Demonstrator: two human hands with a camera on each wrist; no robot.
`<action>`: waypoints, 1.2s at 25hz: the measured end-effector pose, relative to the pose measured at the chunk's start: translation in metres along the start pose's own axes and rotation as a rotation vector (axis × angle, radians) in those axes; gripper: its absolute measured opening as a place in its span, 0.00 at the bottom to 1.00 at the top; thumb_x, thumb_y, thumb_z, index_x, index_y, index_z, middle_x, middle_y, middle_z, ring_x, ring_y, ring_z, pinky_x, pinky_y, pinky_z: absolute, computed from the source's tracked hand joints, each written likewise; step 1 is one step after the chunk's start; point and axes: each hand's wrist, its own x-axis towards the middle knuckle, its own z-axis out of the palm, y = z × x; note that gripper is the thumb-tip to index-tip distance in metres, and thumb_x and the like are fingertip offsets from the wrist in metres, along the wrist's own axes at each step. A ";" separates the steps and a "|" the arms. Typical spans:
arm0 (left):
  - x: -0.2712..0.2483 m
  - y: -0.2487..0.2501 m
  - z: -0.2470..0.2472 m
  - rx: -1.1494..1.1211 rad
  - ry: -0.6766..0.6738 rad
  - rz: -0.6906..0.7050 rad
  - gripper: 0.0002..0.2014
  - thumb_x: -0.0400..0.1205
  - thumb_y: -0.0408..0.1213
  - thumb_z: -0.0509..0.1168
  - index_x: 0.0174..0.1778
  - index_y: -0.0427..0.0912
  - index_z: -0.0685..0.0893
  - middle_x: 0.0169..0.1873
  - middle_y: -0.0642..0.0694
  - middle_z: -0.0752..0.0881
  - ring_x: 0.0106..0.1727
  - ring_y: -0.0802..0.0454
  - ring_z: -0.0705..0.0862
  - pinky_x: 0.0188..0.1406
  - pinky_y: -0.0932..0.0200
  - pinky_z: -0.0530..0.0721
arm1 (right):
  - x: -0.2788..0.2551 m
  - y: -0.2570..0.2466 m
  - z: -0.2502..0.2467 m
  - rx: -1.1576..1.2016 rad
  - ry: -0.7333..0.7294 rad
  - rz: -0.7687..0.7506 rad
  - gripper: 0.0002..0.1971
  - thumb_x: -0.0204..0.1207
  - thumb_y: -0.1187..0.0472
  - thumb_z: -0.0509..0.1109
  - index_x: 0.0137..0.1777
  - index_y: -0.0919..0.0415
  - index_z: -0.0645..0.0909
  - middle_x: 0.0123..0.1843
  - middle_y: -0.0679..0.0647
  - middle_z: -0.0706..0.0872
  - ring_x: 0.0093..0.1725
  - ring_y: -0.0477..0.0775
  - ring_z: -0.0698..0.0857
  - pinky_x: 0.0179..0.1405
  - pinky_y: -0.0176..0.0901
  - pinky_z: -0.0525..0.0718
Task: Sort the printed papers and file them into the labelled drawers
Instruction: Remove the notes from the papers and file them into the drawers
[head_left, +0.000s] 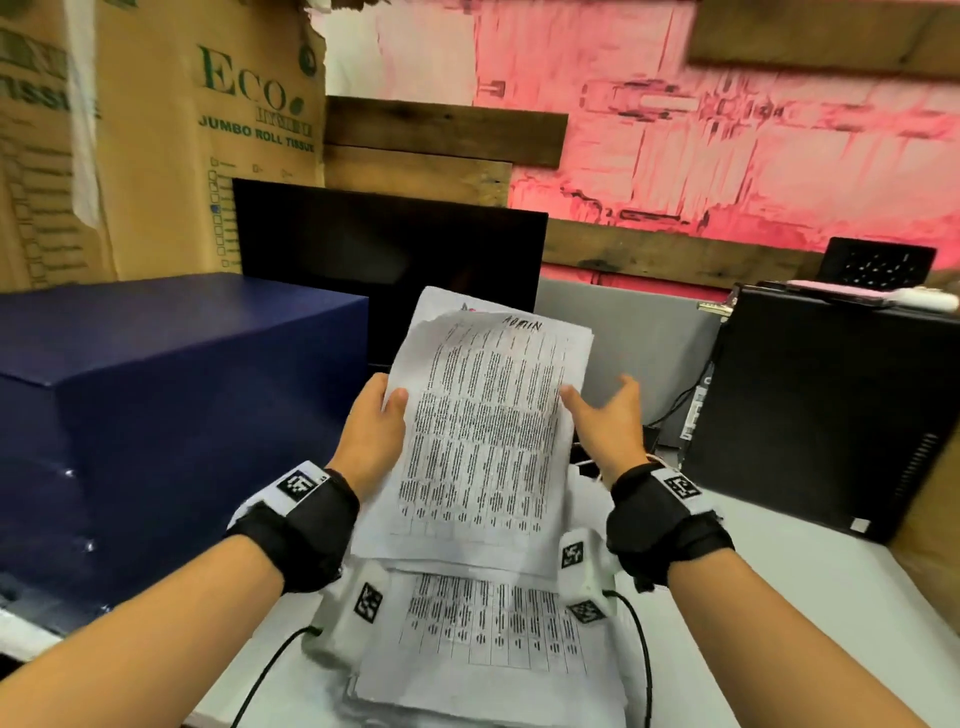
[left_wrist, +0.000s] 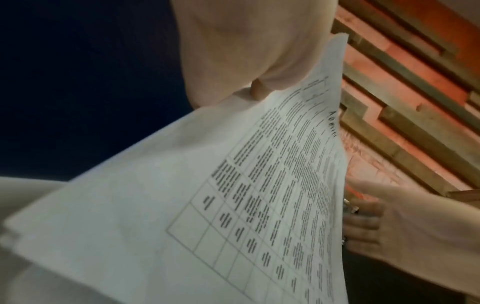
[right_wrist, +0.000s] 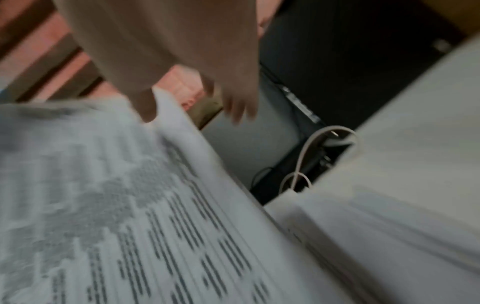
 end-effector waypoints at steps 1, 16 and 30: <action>-0.004 0.007 -0.001 -0.012 0.014 0.010 0.08 0.89 0.36 0.51 0.55 0.41 0.75 0.45 0.50 0.82 0.44 0.56 0.80 0.41 0.62 0.79 | -0.006 0.004 -0.002 0.115 -0.129 0.106 0.41 0.78 0.49 0.72 0.82 0.62 0.55 0.78 0.56 0.67 0.78 0.58 0.69 0.75 0.51 0.69; -0.065 0.001 -0.020 0.053 0.058 -0.034 0.06 0.89 0.39 0.52 0.57 0.46 0.72 0.51 0.52 0.82 0.53 0.53 0.82 0.45 0.63 0.80 | -0.061 0.008 0.020 0.258 -0.153 -0.132 0.10 0.86 0.59 0.60 0.62 0.61 0.77 0.64 0.57 0.84 0.62 0.58 0.82 0.64 0.49 0.79; -0.140 0.005 -0.244 0.490 0.579 0.168 0.16 0.86 0.31 0.54 0.70 0.40 0.70 0.44 0.51 0.75 0.46 0.47 0.78 0.50 0.53 0.78 | -0.153 -0.050 0.176 0.438 -0.470 -0.156 0.11 0.86 0.63 0.60 0.65 0.56 0.79 0.63 0.52 0.85 0.62 0.51 0.83 0.68 0.48 0.78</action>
